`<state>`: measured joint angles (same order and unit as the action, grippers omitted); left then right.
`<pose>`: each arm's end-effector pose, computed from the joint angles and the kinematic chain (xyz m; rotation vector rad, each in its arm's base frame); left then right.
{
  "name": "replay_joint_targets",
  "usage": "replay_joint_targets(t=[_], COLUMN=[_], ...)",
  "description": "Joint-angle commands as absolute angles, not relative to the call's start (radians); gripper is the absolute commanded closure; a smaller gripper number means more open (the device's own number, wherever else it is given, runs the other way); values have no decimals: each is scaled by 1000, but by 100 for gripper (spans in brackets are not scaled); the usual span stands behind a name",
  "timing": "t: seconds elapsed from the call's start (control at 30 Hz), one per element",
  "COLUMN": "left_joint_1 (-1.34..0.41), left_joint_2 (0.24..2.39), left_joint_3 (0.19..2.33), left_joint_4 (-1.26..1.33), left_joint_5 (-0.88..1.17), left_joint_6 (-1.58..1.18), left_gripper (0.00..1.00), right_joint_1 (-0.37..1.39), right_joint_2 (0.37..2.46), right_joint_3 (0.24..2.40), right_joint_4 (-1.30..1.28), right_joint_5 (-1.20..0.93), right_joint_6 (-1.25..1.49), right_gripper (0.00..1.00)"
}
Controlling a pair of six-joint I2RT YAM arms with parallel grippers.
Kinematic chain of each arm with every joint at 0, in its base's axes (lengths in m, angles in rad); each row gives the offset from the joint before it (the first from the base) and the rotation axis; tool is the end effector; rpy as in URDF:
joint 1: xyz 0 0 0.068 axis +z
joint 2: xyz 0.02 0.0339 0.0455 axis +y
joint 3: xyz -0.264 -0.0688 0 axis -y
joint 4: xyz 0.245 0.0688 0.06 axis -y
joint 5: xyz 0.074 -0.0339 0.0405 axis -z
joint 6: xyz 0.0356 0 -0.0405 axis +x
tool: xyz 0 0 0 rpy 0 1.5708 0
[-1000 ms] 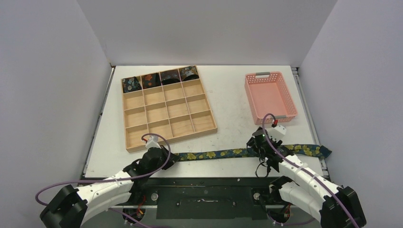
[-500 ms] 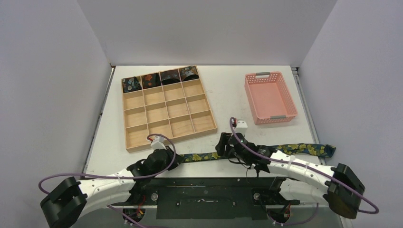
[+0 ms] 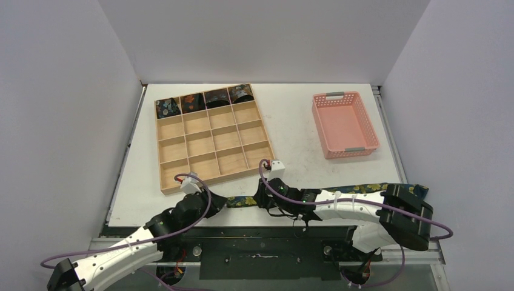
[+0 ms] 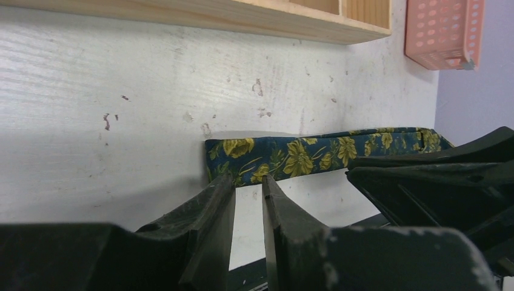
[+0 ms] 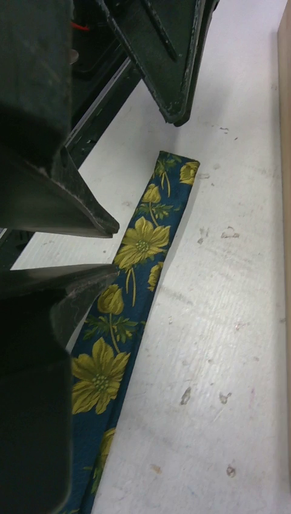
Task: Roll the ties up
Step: Pick up the tie at the center of the board.
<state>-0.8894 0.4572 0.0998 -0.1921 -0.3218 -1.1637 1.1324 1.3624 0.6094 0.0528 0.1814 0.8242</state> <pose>0.0878 -0.0904 0.1443 -0.5012 2.1619 -0.8735 0.1198 0.2404 0.1778 -0.2674 2.3811 0.8019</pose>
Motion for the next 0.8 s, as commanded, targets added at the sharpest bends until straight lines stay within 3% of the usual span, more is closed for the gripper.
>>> replay_joint_targets(t=[0.0,0.17,0.33,0.4,0.53,0.77], left_joint_1=[-872,-858,-853,-851,-838,-775], left_joint_2=[530,644,648,634,619,671], left_joint_3=[154,214,229,227,222,191], left_joint_4=[-192,-219,-271,-282,-279,-166], left_joint_5=[-324,-330,-348,-354,-348,-233], left_joint_6=[-1130,-1086,-1072,-1069,-1048,-1003], left_gripper=[79,78,44,38,39,54], right_joint_1=[1136,1135,1134,1133,1130,1119], right_joint_2=[1413,1514,1570,1577,1579,1570], right_joint_3=[658,677,677,674,660,633], right_joint_4=[138,118,80,68,56,60], right_joint_5=[184,182,196,208,221,218], right_joint_6=[799,780,787,791,795,797], right_gripper=[81,85,87,87,88,88])
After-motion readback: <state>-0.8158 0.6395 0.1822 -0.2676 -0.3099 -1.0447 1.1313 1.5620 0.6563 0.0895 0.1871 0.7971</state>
